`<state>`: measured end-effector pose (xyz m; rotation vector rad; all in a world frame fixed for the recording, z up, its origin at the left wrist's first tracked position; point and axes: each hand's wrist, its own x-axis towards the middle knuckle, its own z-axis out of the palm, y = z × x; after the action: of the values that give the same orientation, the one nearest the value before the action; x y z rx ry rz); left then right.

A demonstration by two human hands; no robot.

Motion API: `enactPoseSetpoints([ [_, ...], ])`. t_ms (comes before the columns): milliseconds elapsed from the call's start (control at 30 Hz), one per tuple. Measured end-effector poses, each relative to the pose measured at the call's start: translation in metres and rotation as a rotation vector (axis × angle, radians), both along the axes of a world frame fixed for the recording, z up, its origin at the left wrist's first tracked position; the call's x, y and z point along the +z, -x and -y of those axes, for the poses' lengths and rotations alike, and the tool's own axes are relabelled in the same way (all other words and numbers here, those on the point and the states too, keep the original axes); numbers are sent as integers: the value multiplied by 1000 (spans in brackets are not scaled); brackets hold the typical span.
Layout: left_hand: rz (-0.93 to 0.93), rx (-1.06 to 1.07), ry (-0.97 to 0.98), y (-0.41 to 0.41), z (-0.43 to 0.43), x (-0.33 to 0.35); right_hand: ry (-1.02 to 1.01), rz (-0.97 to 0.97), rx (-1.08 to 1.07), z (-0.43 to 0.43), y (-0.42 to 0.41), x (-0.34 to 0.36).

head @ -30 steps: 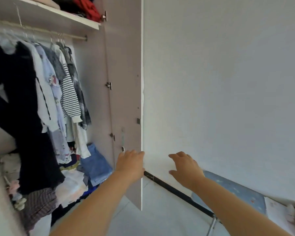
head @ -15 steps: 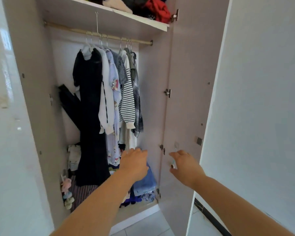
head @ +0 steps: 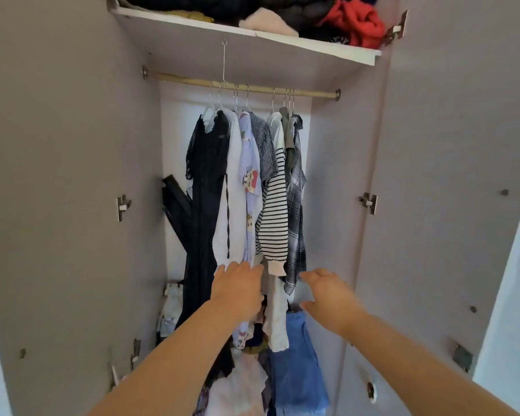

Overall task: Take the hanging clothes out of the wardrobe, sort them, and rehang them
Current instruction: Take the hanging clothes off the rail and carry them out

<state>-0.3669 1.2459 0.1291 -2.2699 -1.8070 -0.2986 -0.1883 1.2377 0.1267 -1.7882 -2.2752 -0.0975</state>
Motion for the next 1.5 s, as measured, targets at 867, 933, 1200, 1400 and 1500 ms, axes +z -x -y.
enactPoseSetpoints([
  [867, 183, -236, -651, -31, -349, 208, -451, -19, -133, -359, -22, 199],
  [933, 179, -240, -666, -36, -364, 219, -490, -24, -133, -379, -26, 215],
  [1200, 263, -209, -727, -65, -440, 267, -659, -78, -69, -476, -52, 284],
  [1400, 314, -156, -701, -78, -481, 293, -689, -122, -22, -539, -63, 324],
  [1500, 325, -153, -698, -83, -497, 302, -695, -166, -7, -566, -61, 338],
])
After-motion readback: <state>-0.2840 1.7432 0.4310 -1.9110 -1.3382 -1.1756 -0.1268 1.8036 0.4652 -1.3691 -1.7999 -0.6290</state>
